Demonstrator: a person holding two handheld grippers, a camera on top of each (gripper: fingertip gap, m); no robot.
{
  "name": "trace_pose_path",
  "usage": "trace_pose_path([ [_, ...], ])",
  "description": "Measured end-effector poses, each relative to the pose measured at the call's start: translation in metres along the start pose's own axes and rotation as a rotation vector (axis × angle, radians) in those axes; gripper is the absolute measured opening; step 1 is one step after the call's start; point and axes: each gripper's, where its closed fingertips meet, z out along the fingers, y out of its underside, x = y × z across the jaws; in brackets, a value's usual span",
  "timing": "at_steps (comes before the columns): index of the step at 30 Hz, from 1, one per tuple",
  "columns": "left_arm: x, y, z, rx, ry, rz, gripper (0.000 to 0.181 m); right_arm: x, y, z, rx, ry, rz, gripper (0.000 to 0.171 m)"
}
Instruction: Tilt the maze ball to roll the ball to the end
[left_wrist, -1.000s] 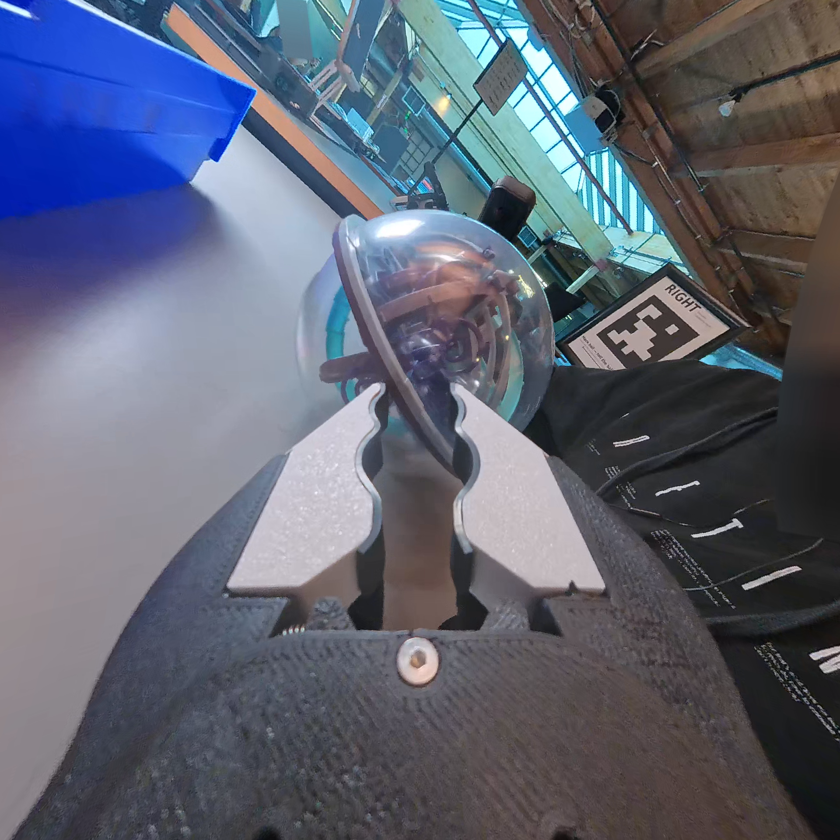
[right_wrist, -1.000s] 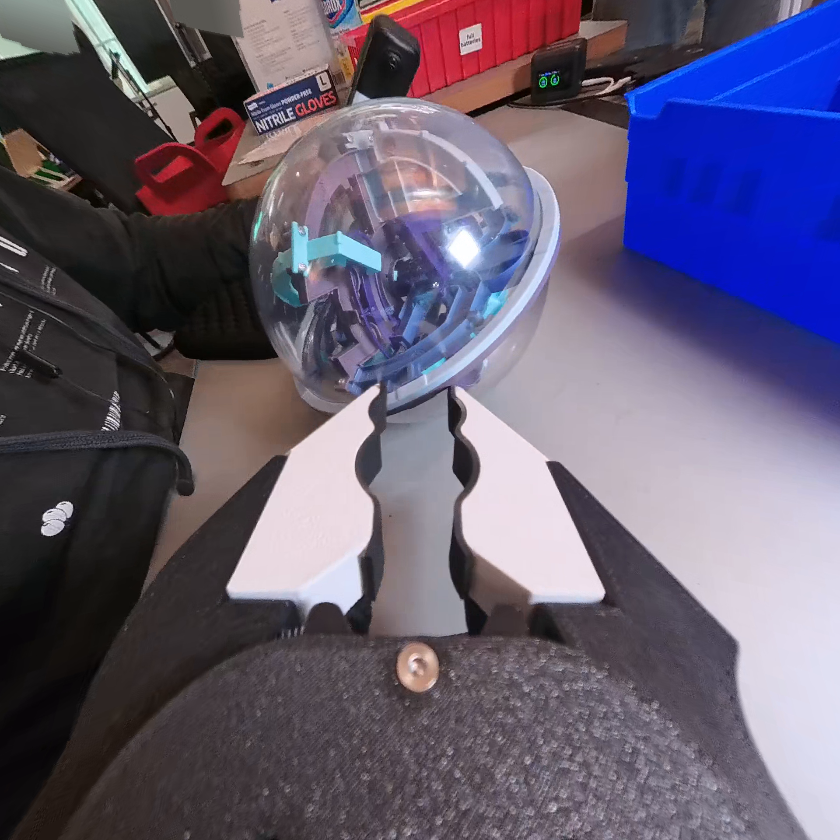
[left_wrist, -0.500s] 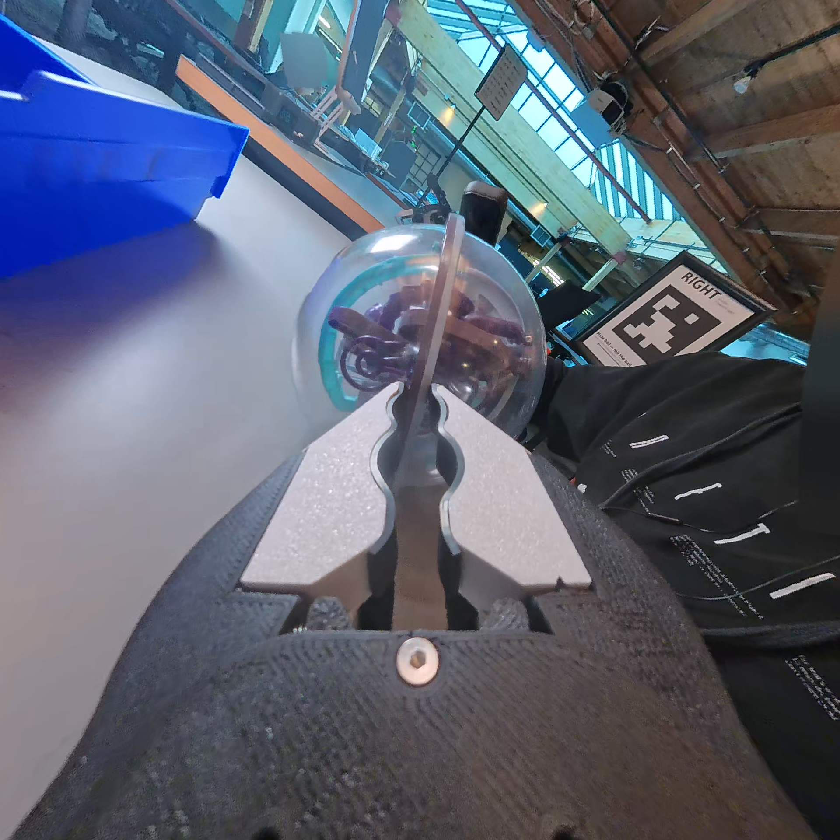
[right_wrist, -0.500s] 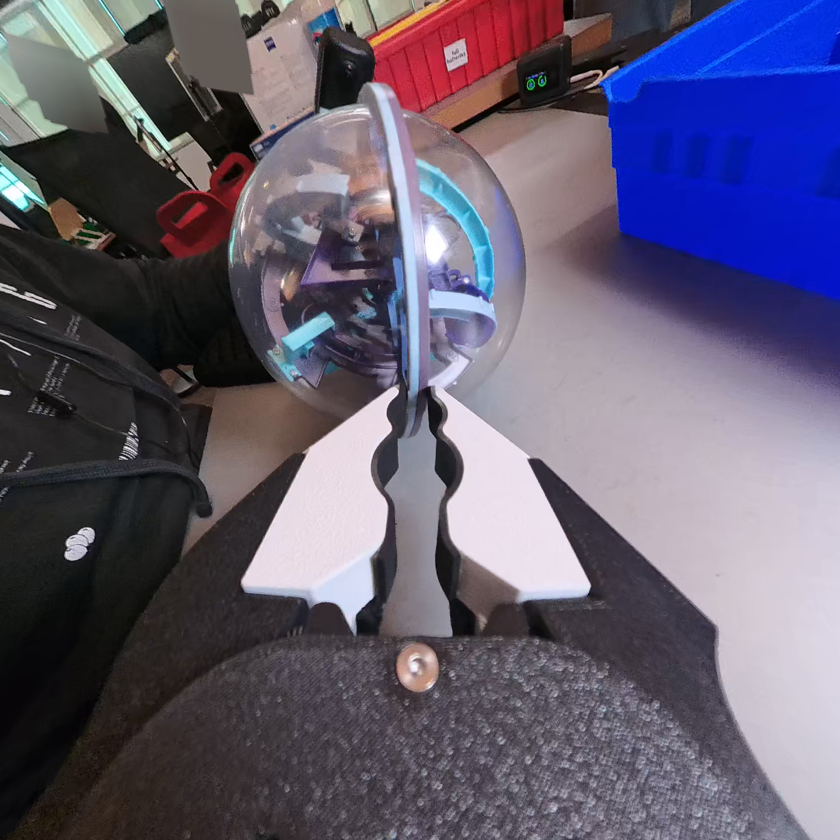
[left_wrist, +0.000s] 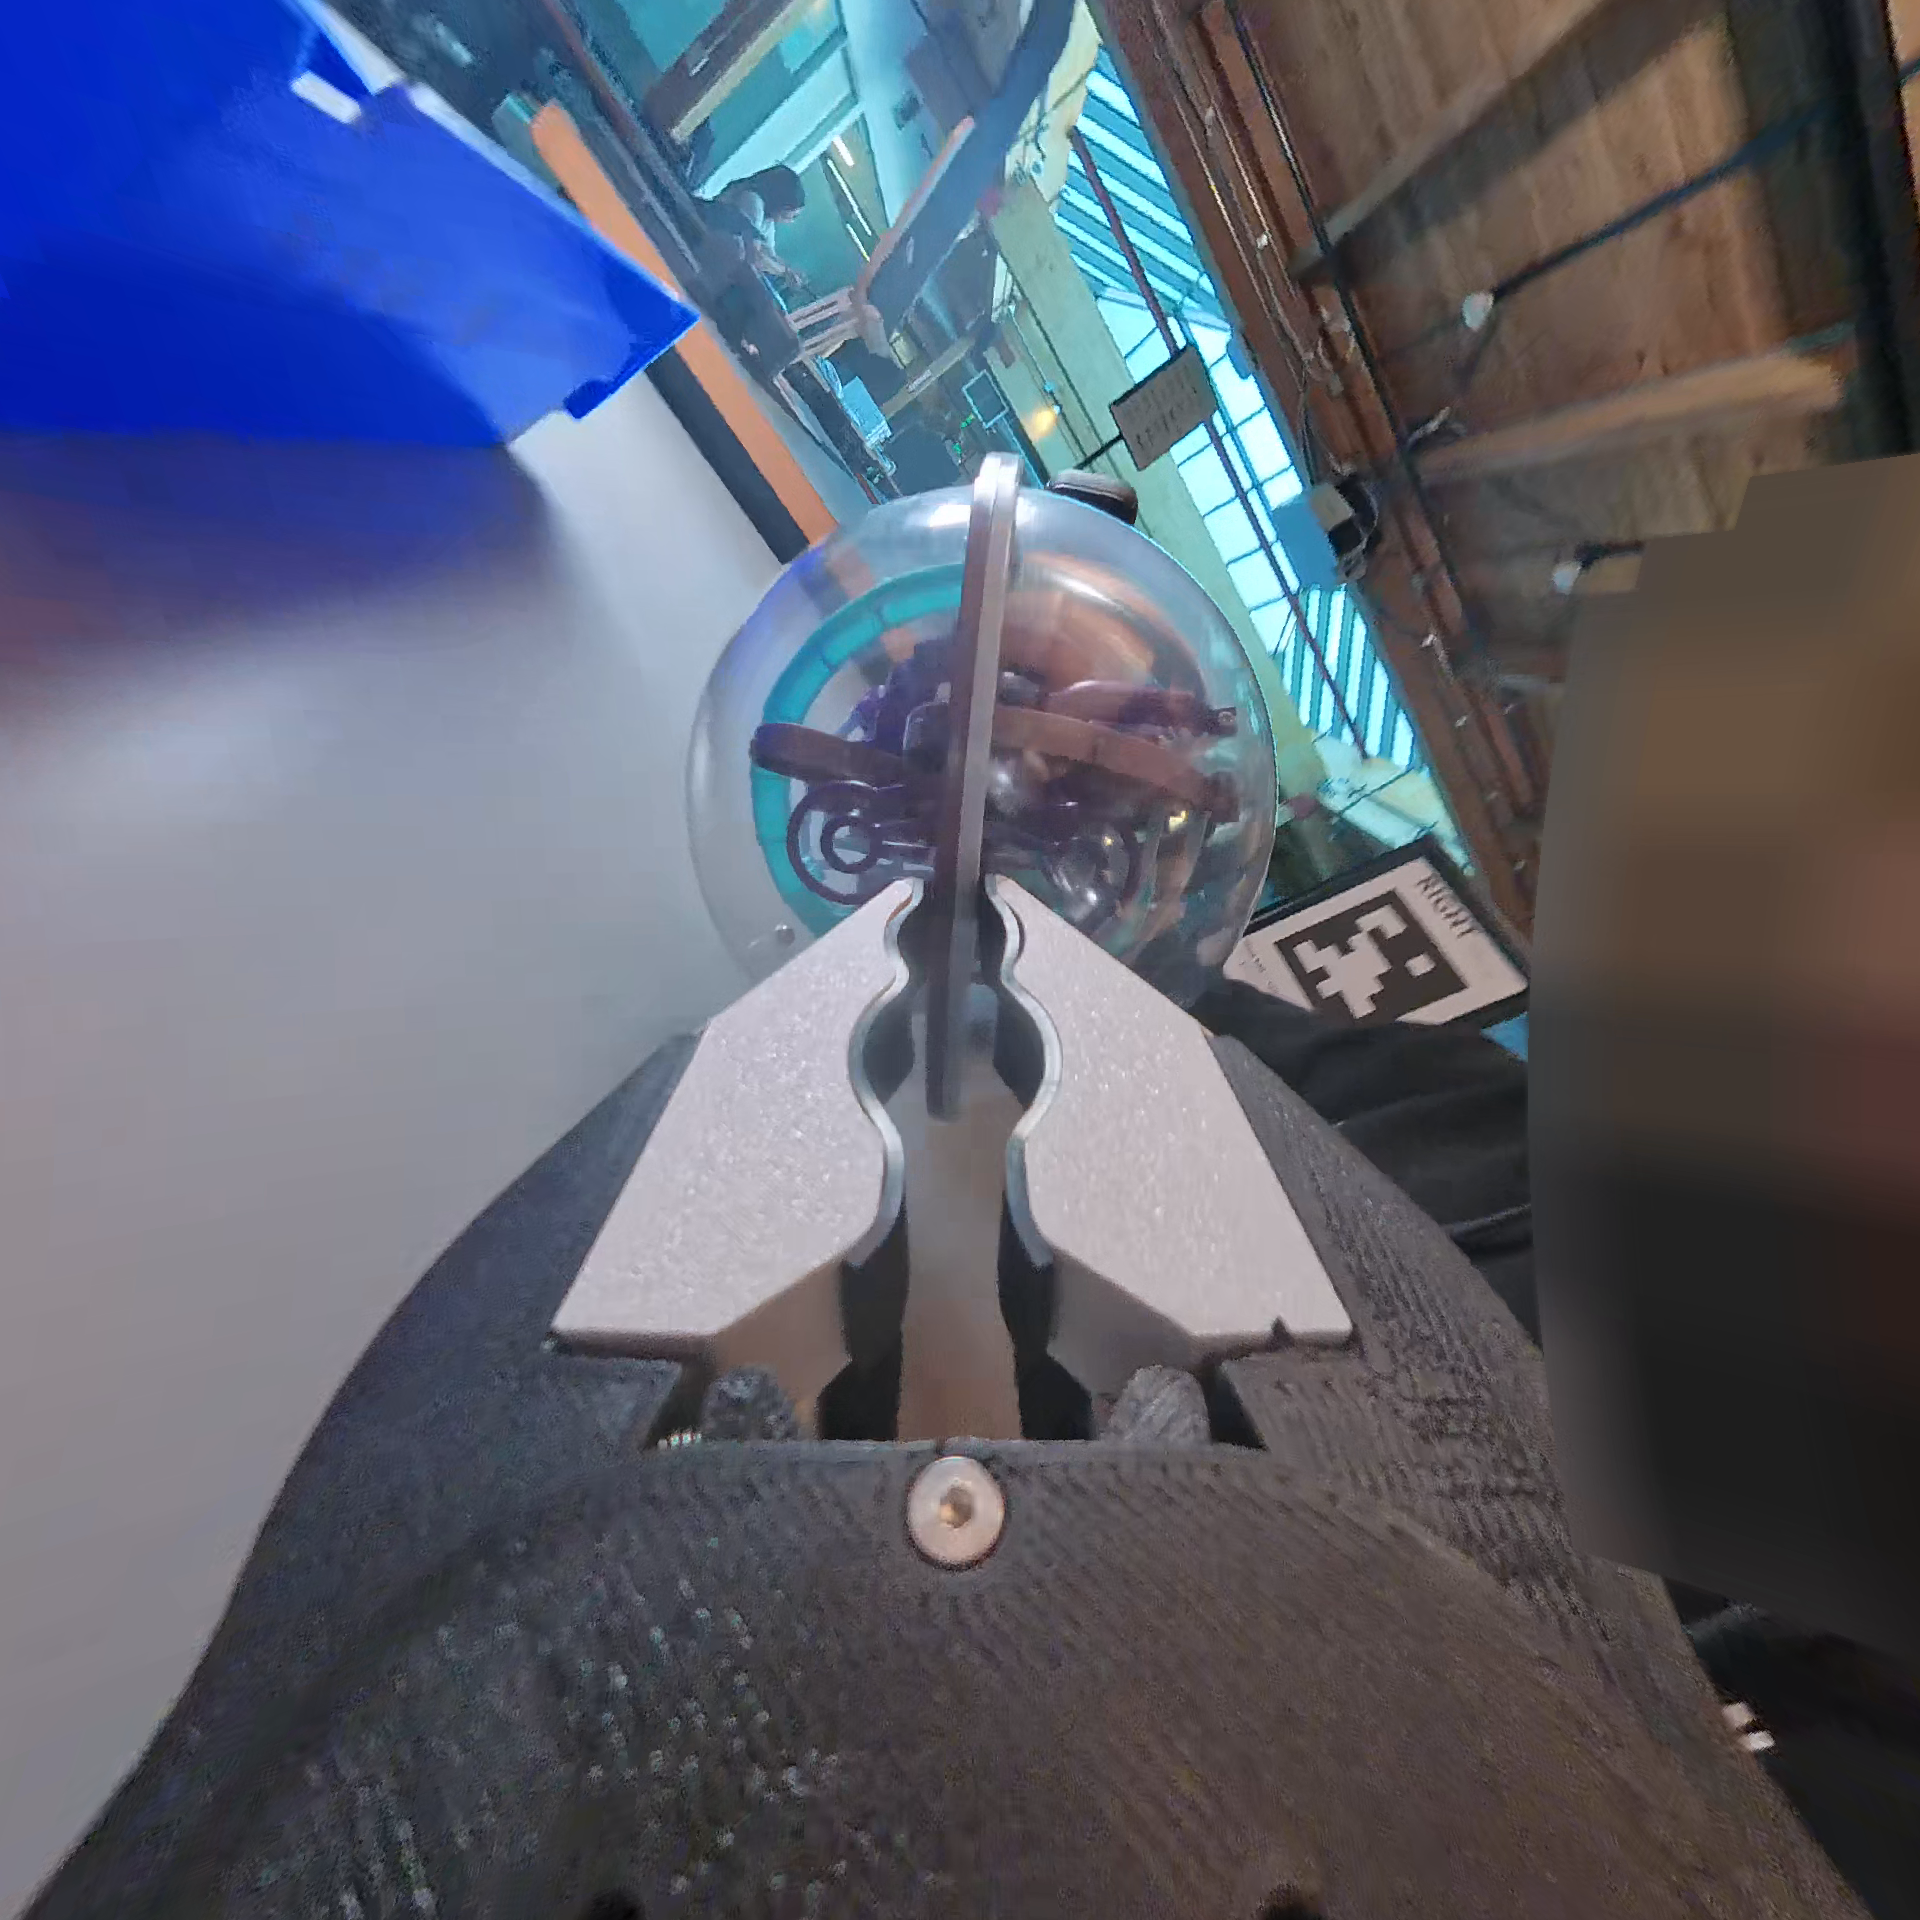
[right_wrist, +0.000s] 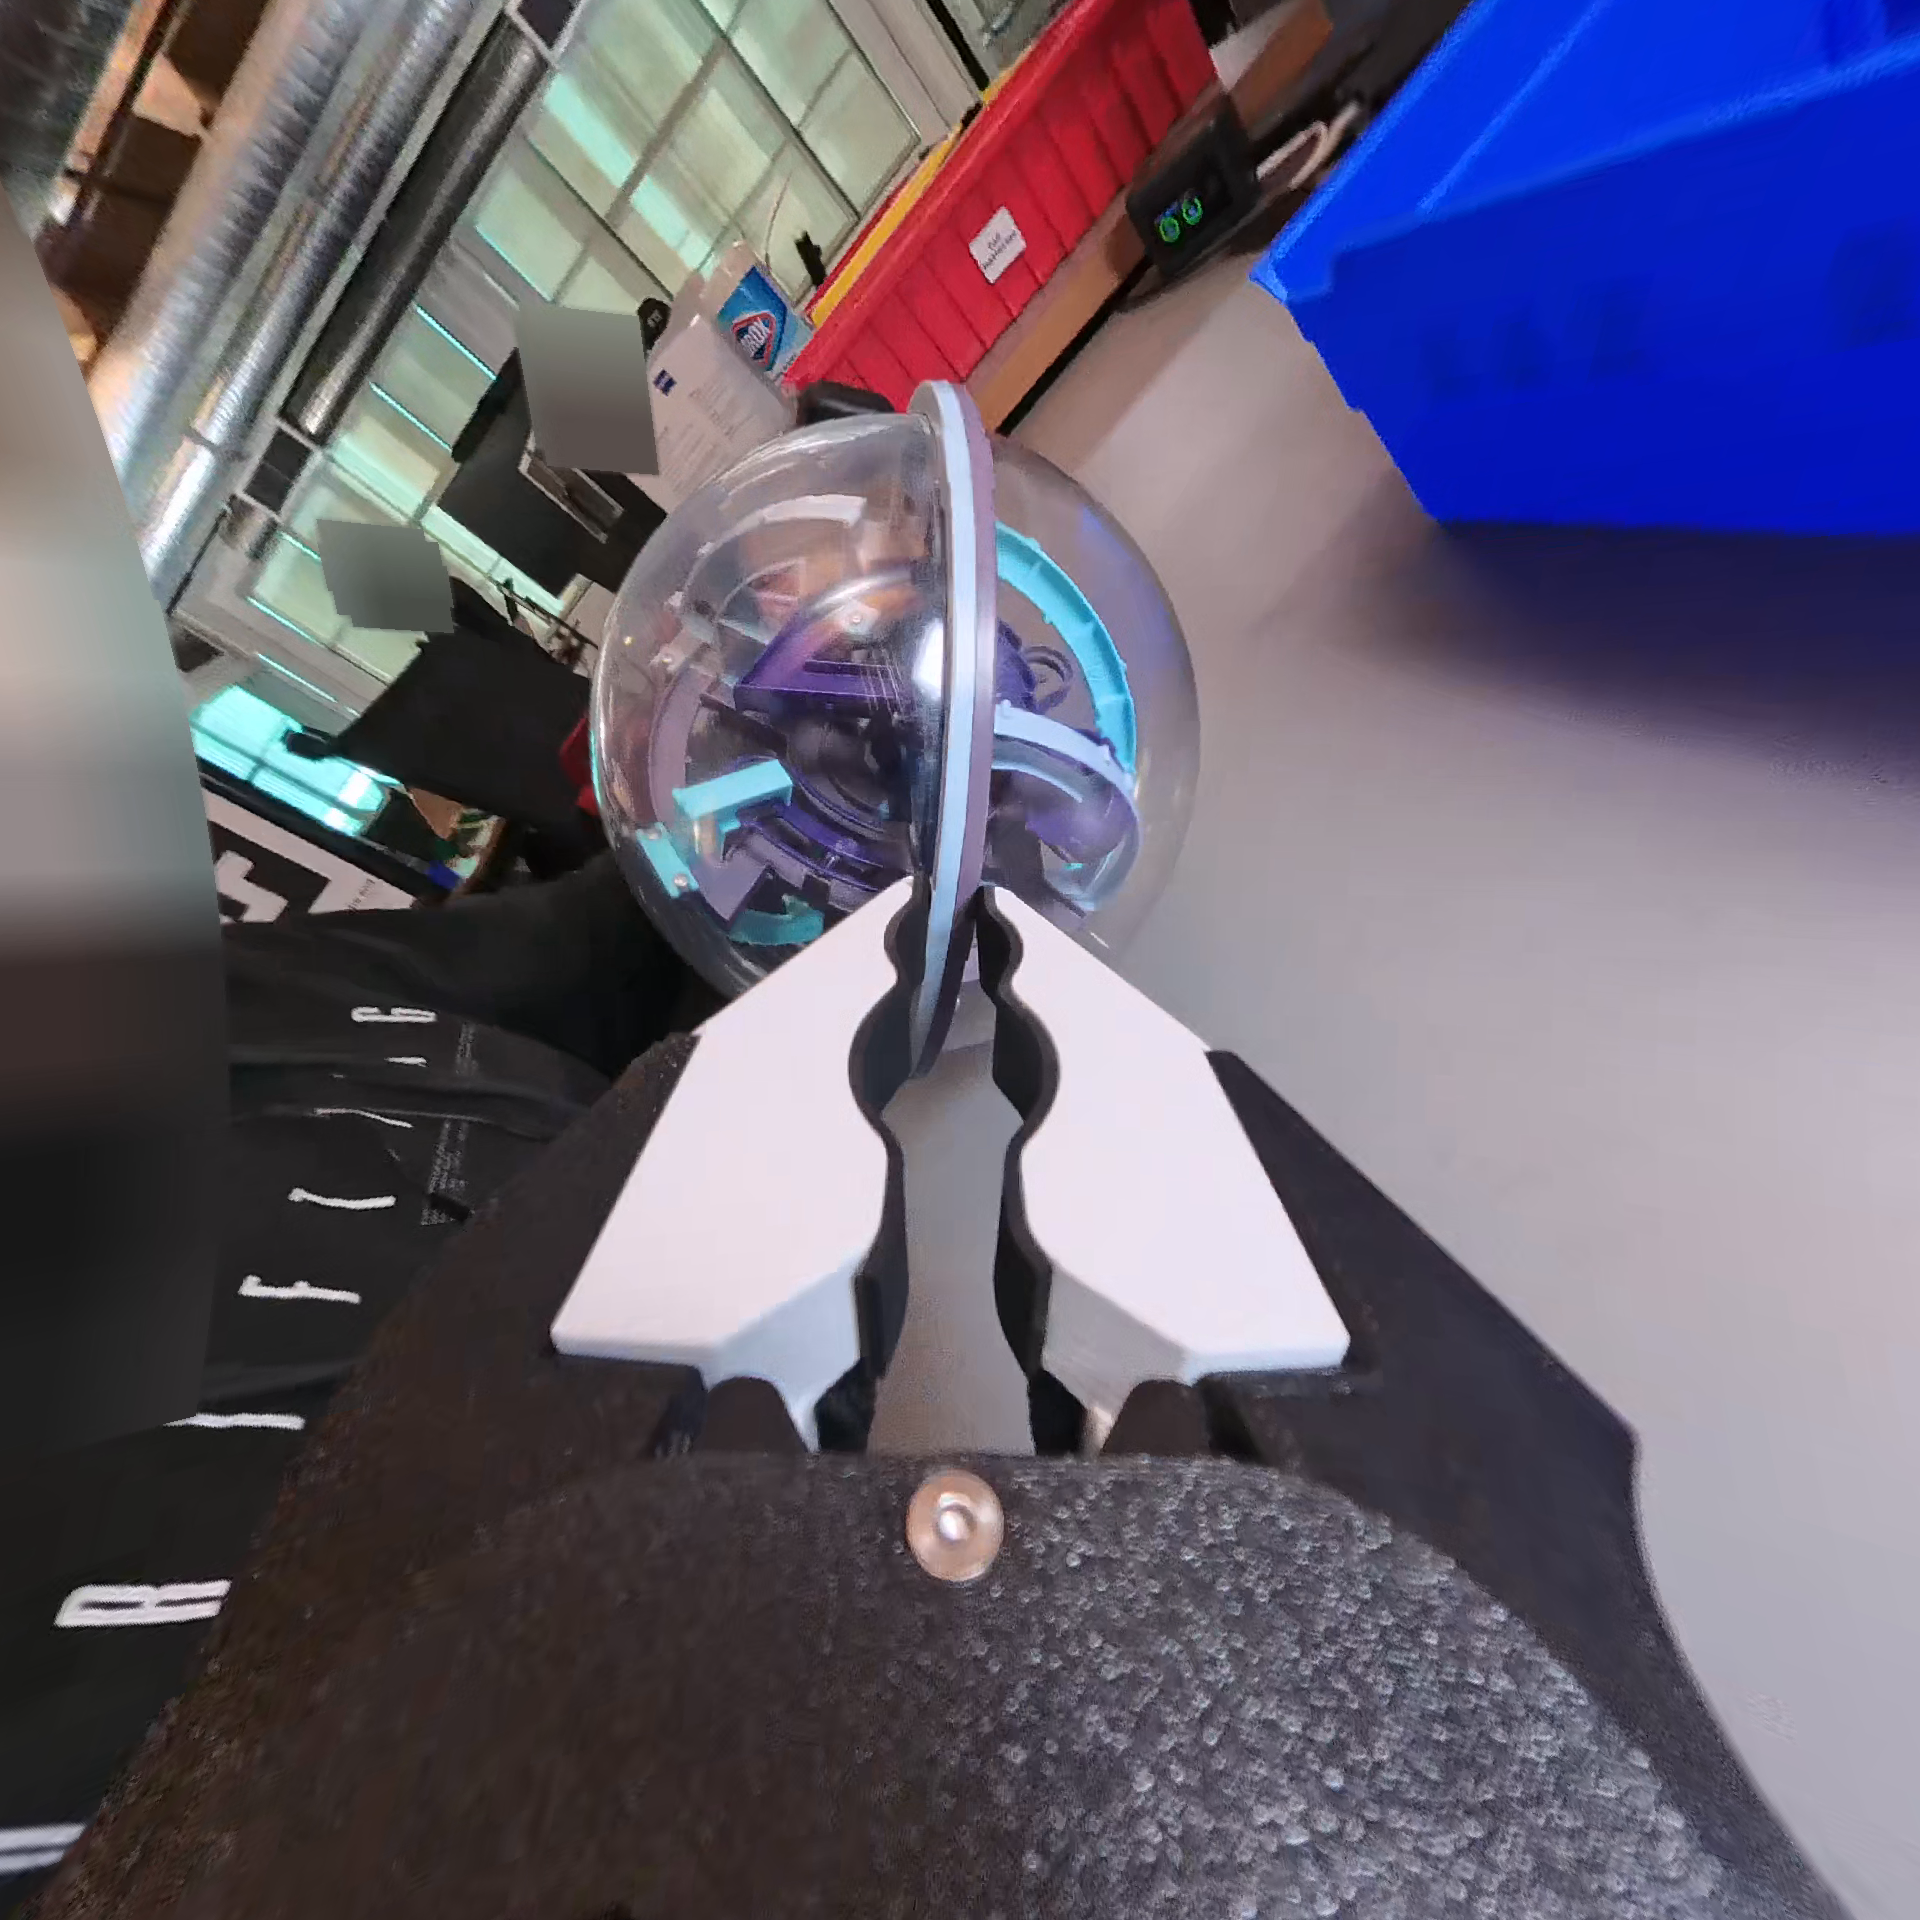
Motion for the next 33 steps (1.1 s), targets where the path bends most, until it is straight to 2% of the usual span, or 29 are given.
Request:
trace_pose_path([
  [4,-0.014,0.006,-0.002,-0.010,-0.017,-0.102,0.006,0.009,0.005,0.004,-0.016,0.004,0.127,0.006],
  [11,-0.025,0.010,-0.002,-0.028,-0.028,-0.167,0.006,0.027,0.004,0.007,-0.007,0.008,0.237,0.006],
  [33,-0.039,0.005,-0.010,0.004,-0.072,-0.168,0.007,0.020,0.005,0.015,0.020,-0.037,0.202,0.006],
])
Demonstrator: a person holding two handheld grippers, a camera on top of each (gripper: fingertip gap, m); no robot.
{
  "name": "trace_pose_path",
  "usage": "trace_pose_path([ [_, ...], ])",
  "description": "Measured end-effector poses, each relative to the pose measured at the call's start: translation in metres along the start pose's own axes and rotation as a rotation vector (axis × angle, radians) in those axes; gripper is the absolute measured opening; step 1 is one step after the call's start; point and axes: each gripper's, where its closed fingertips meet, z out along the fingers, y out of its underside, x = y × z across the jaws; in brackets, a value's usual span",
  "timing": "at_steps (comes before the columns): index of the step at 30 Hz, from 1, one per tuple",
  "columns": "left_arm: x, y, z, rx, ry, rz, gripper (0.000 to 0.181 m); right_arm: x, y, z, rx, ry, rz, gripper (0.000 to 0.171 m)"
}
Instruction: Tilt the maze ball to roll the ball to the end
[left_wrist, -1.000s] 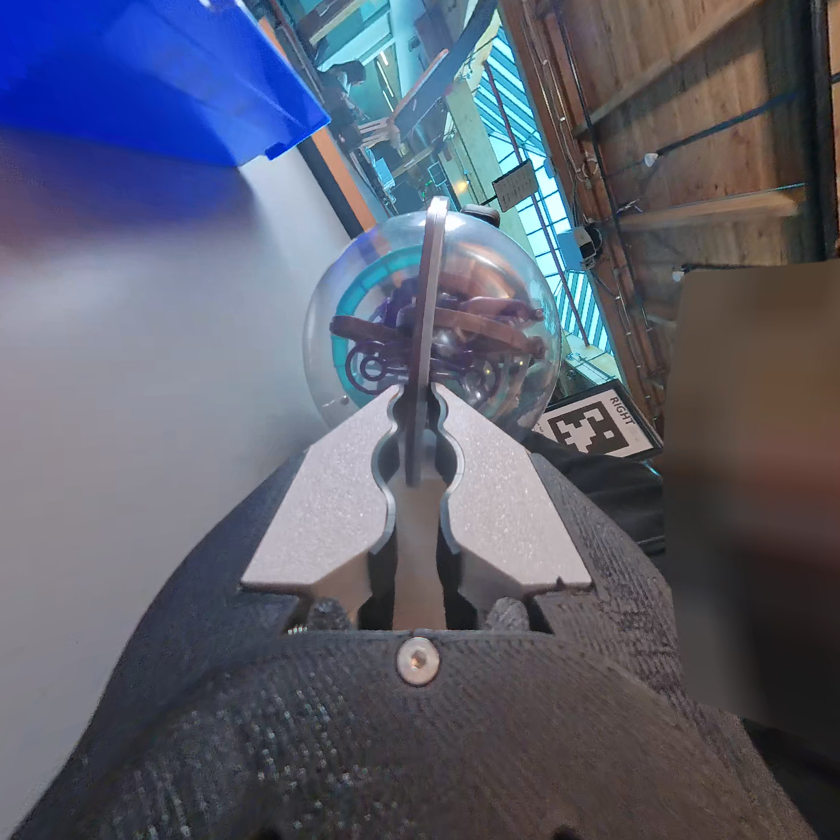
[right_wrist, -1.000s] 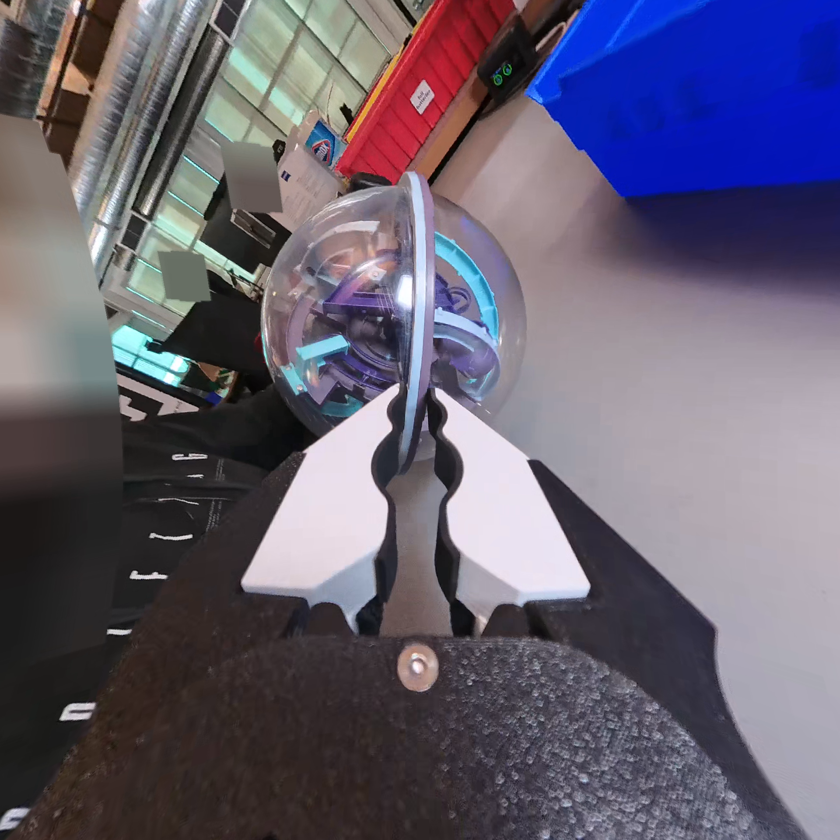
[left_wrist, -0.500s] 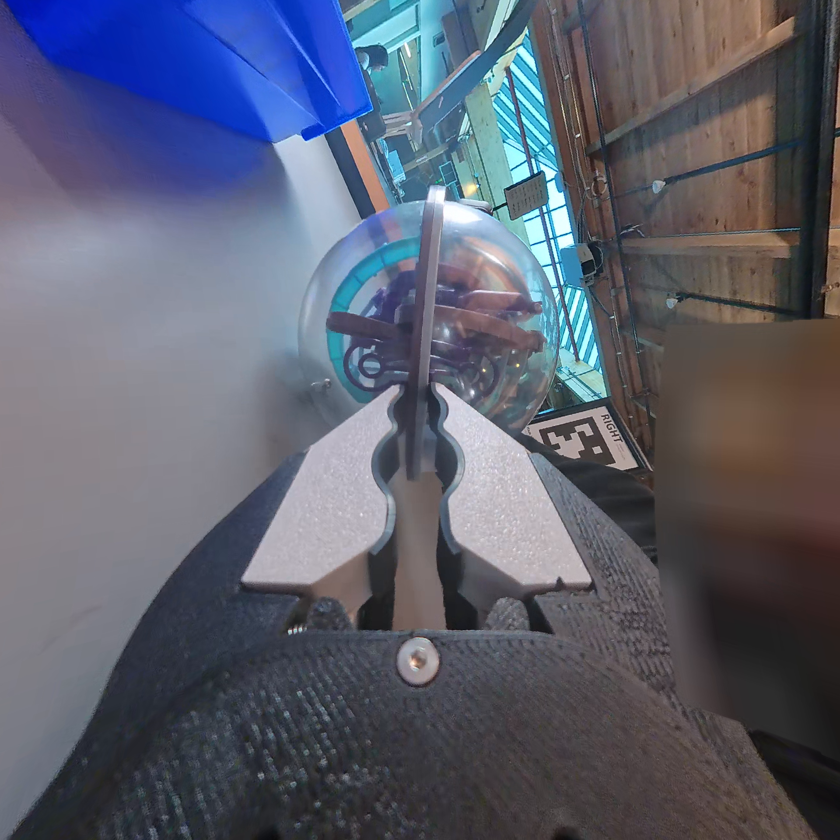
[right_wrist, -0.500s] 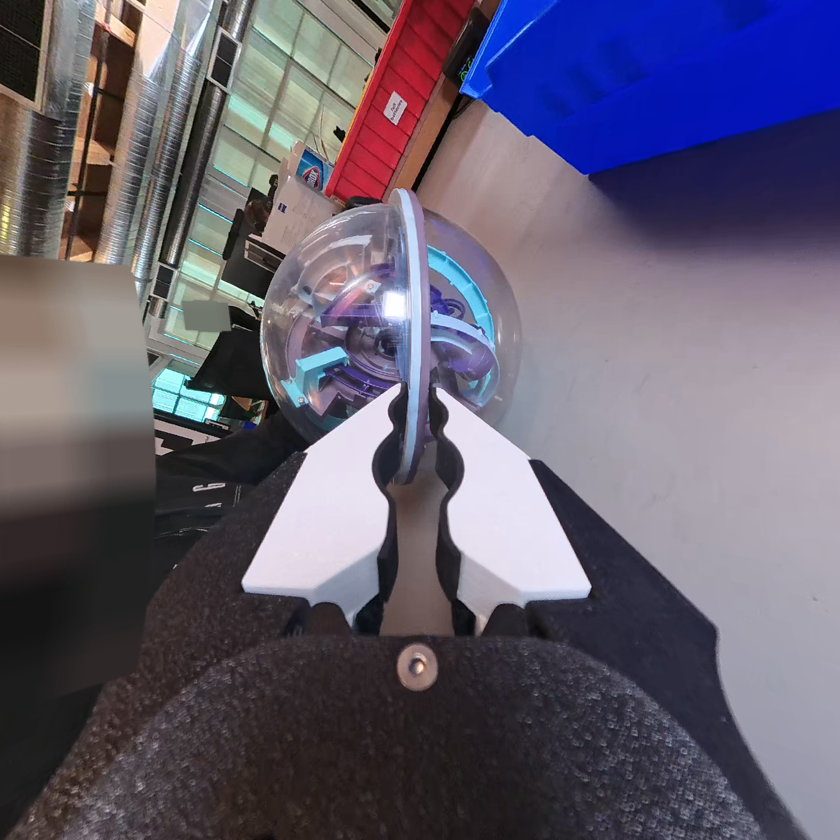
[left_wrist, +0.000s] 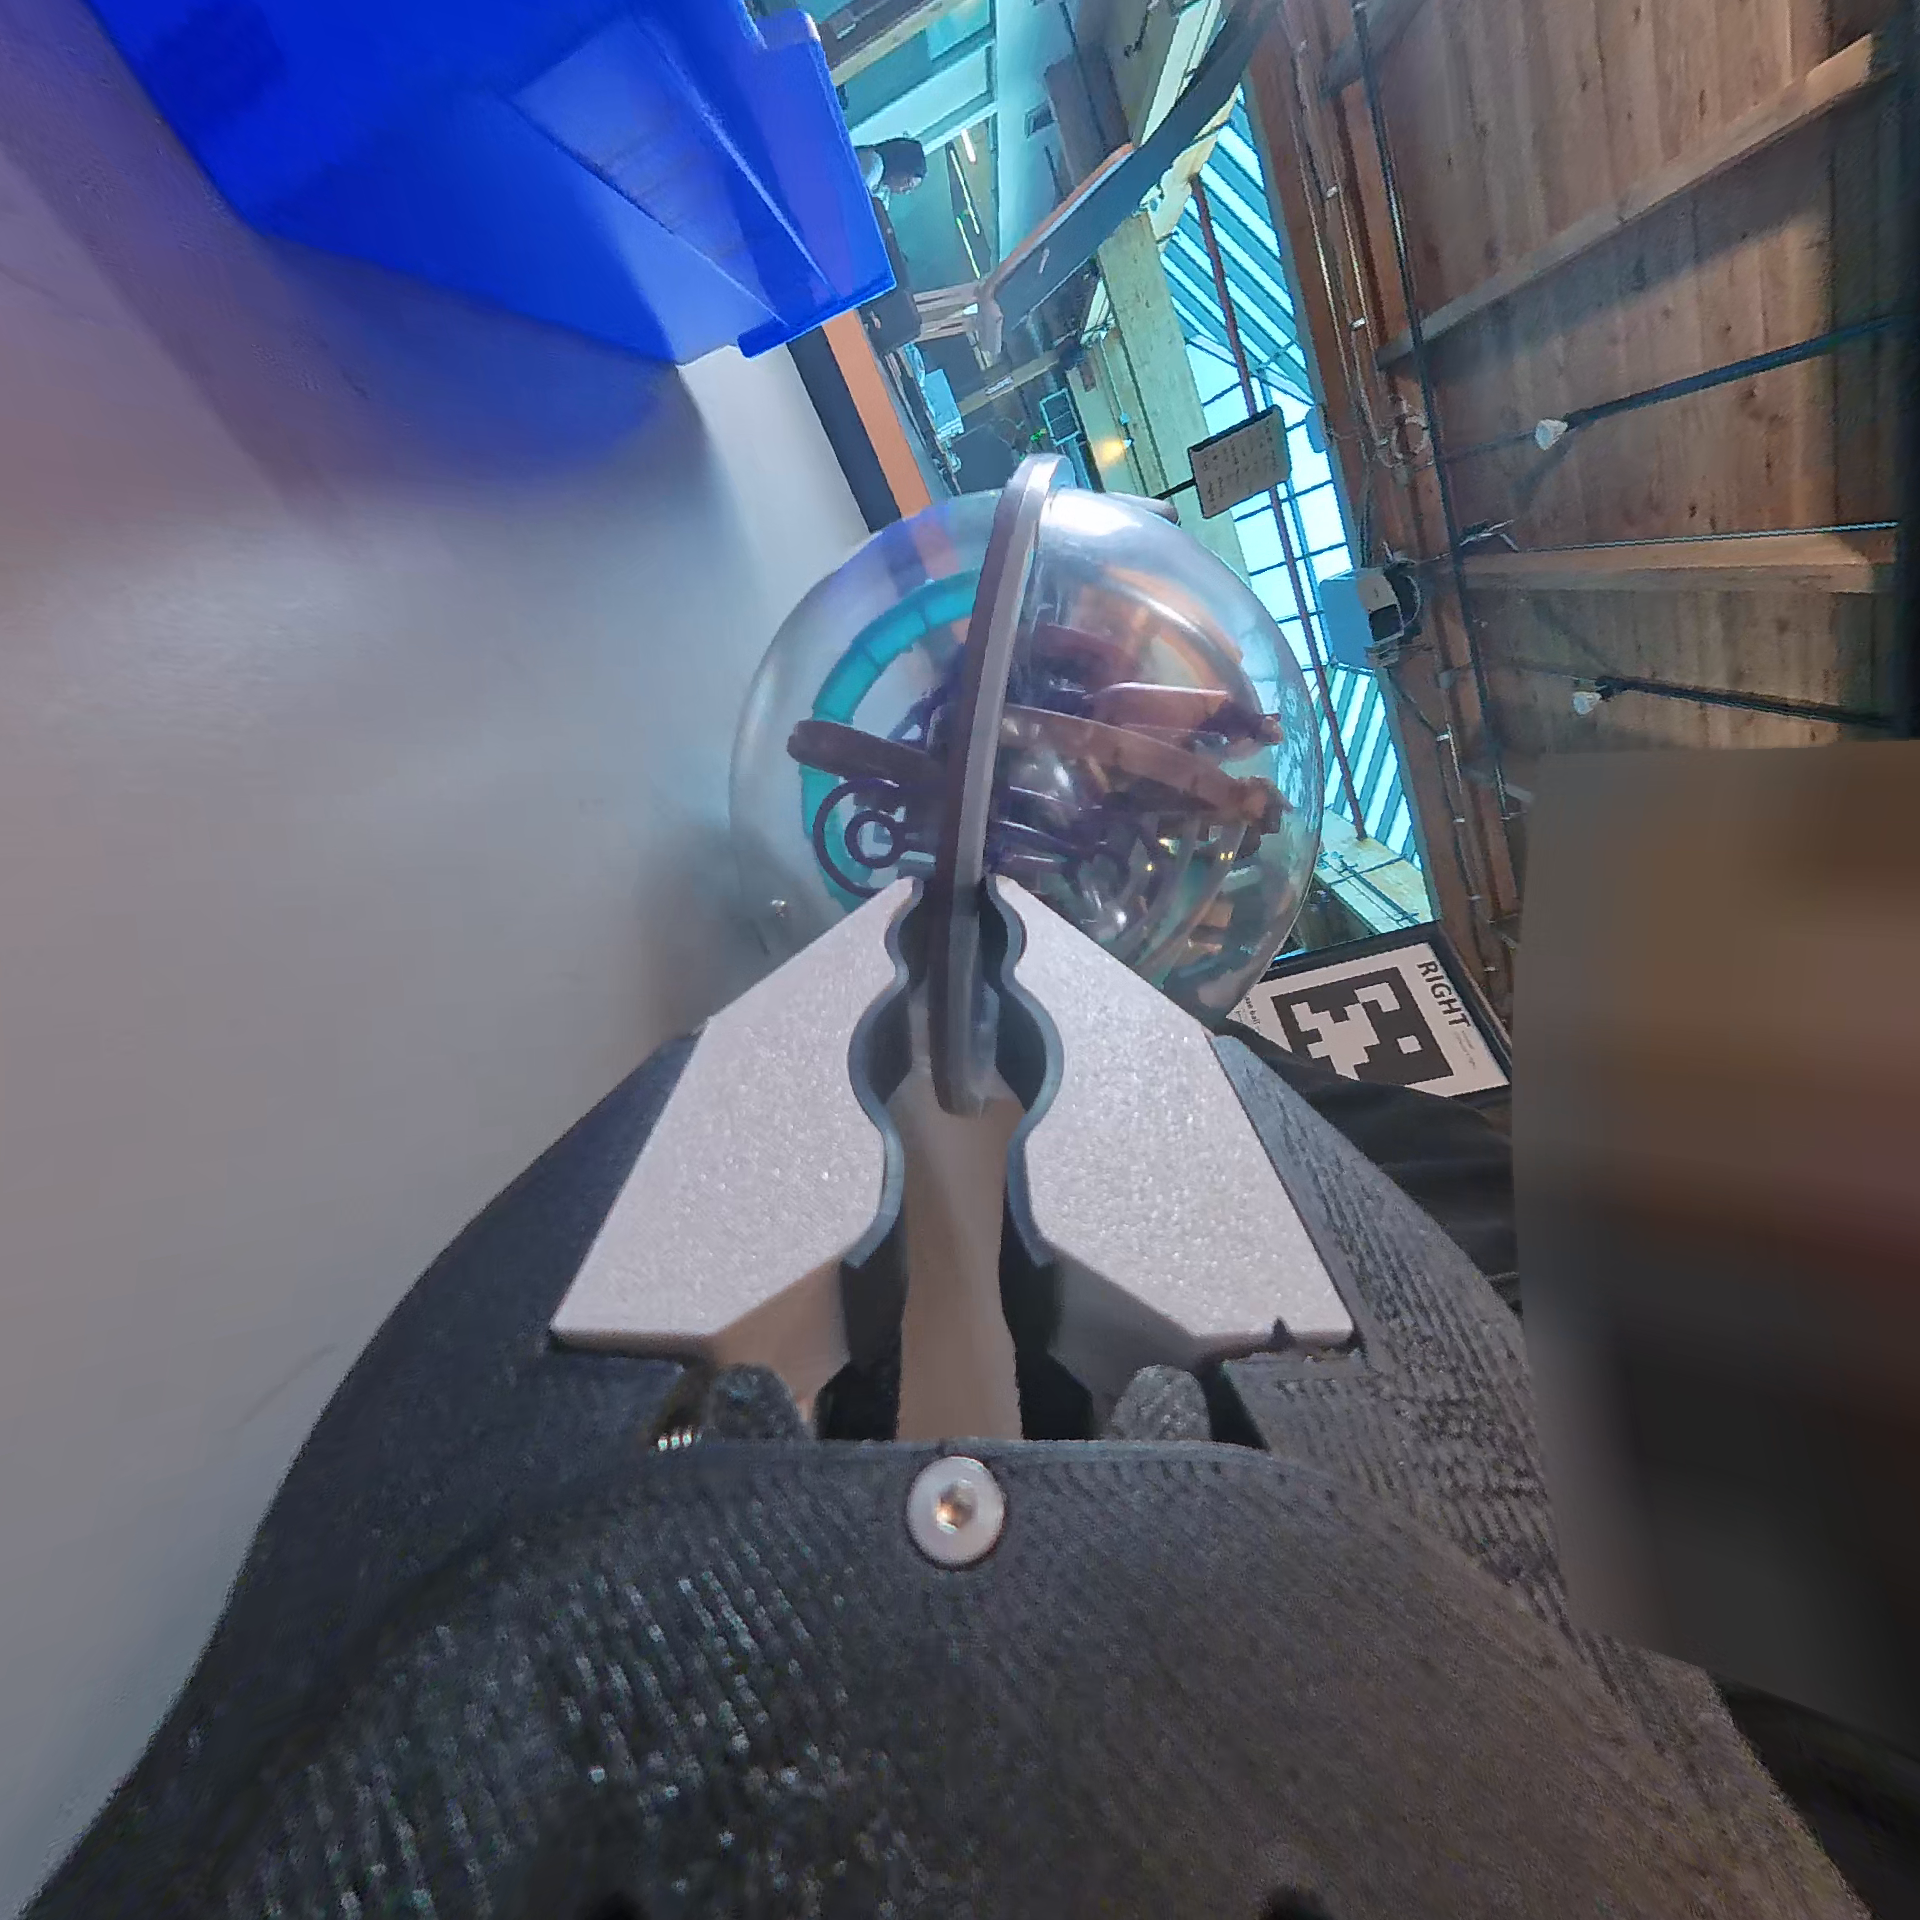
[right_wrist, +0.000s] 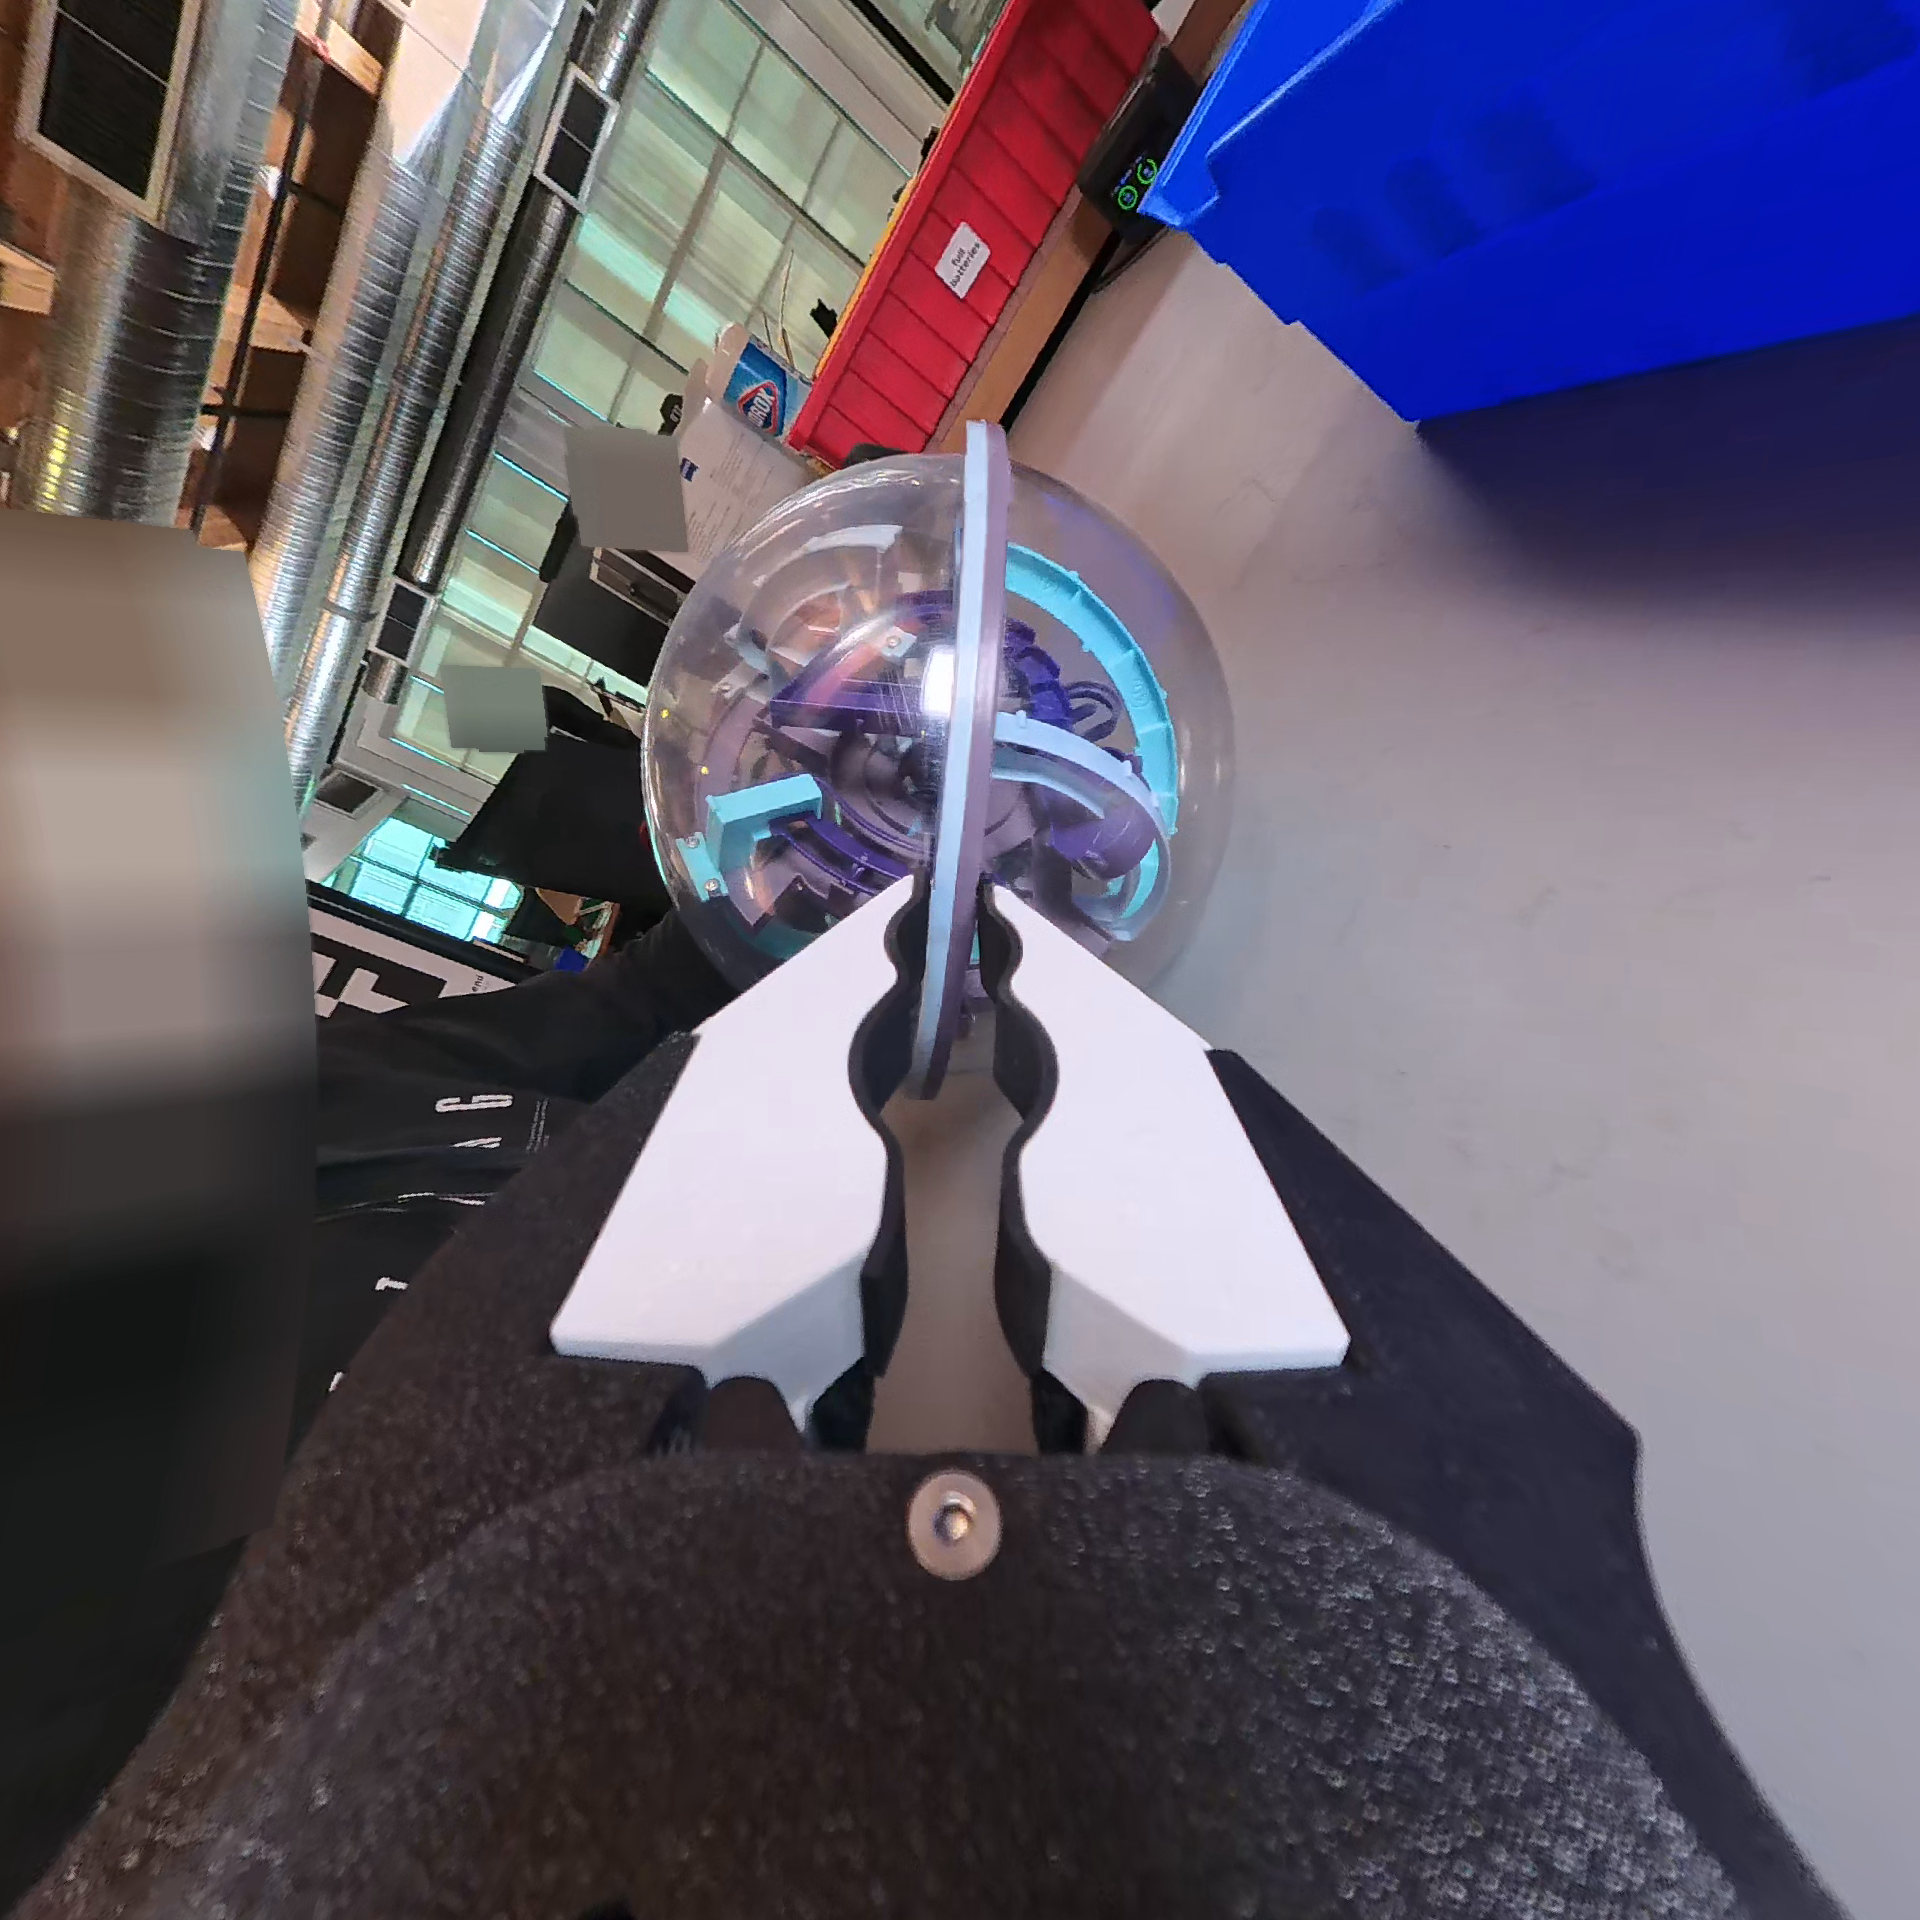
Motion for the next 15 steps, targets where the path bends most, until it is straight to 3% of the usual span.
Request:
trace_pose_path([
  [8,0.002,0.001,0.000,-0.012,-0.012,0.040,0.007,0.000,0.001,-0.001,0.011,-0.016,-0.012,0.006],
  [15,0.013,0.025,0.005,-0.134,0.012,0.092,0.007,0.011,-0.013,-0.005,0.032,0.001,-0.005,0.006],
])
